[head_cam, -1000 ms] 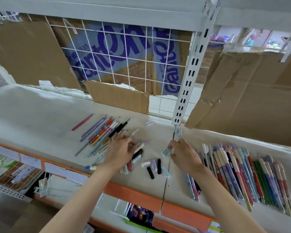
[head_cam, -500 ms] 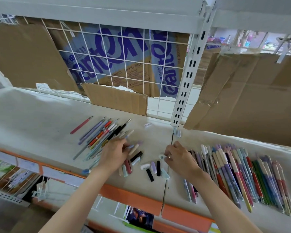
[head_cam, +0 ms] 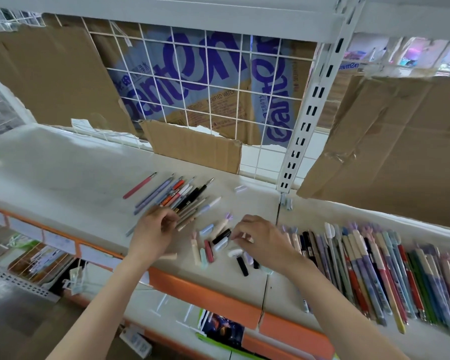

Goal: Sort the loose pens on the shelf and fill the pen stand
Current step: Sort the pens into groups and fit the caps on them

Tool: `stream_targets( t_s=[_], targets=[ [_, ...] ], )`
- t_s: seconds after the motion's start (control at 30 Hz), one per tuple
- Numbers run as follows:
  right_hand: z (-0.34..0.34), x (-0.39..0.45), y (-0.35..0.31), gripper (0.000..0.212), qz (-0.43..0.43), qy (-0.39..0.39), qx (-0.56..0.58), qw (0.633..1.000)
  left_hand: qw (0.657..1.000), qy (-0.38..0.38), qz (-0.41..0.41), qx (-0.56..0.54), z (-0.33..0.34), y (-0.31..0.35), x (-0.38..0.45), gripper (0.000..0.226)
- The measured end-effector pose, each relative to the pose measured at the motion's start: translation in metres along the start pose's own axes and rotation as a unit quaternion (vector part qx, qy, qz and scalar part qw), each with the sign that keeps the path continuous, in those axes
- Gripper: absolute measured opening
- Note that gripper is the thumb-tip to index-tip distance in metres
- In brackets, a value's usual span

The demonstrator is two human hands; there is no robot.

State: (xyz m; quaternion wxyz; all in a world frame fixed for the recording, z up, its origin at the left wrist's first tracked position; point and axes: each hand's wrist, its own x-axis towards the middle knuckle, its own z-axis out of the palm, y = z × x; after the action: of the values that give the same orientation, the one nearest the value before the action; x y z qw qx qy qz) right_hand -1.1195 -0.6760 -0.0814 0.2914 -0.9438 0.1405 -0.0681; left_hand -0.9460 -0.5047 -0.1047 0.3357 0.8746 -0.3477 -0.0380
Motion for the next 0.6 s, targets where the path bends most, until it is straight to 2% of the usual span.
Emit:
stream_targets(
  t_s=[0.13,0.23,0.43,0.53,0.6],
  targets=[
    [0.017,0.013,-0.015,0.016,-0.036,0.007,0.023,0.999,1.000,0.010,-0.015,0.016,-0.002,-0.008,-0.003,0.011],
    [0.028,0.022,-0.030,0.015,-0.031,0.018,0.024,0.999,1.000,0.022,-0.003,0.022,0.000,-0.008,-0.006,0.008],
    [0.048,0.032,-0.053,0.020,0.038,-0.041,-0.115,0.992,0.999,0.000,-0.004,0.053,0.003,-0.004,-0.013,0.010],
    [0.049,0.034,-0.050,0.017,0.062,-0.051,-0.095,0.992,0.999,-0.002,-0.009,0.044,0.001,-0.005,-0.013,0.009],
    [0.046,0.034,-0.045,0.024,0.092,-0.044,-0.016,0.995,0.999,-0.002,-0.010,0.041,0.001,-0.005,-0.011,0.009]
  ],
)
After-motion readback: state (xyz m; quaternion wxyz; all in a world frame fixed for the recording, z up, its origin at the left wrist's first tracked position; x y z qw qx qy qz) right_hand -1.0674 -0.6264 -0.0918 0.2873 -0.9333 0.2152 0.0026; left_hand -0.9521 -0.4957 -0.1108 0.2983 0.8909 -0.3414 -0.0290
